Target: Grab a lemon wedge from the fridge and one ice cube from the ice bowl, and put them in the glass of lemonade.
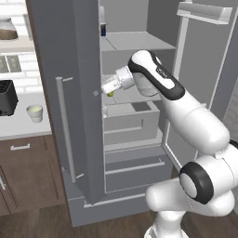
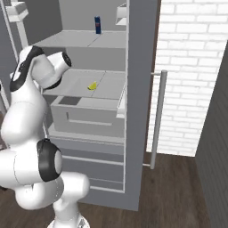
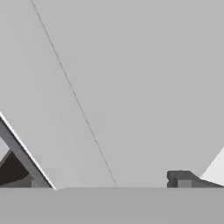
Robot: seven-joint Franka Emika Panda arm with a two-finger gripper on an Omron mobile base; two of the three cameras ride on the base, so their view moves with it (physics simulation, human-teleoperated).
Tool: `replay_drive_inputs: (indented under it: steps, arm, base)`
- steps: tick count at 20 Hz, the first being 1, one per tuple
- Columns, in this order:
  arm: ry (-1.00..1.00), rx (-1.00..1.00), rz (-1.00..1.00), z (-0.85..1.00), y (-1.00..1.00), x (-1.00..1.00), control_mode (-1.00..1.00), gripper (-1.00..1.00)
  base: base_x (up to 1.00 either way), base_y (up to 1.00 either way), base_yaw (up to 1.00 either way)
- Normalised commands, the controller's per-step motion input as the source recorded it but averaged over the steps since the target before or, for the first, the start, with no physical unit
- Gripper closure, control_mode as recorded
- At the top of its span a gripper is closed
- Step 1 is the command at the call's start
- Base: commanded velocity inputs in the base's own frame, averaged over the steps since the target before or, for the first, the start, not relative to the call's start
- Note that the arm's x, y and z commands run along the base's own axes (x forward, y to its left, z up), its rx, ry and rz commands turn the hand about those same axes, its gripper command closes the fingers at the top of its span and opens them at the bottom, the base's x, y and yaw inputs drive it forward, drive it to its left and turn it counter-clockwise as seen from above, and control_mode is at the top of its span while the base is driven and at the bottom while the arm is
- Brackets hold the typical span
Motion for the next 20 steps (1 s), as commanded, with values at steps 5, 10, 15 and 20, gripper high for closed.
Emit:
replay_drive_inputs:
  steps: [5, 10, 15, 20]
  arm:
    - [-0.07, 0.01, 0.2, 0.0, 0.91, -0.29, -1.0, -1.0]
    - [-0.03, 0.0, 0.19, 0.0, 1.0, -0.32, -1.0, -1.0]
    - [-0.02, -0.06, 0.04, 0.02, 0.39, -0.33, -1.0, -1.0]
    - [-0.08, -0.05, -0.01, 0.21, -0.1, -0.62, -1.0, -1.0]
  base:
    - [0.0, 0.0, 0.0]
    - [0.0, 0.0, 0.0]
    - [0.0, 0.0, 0.0]
    - [0.0, 0.0, 0.0]
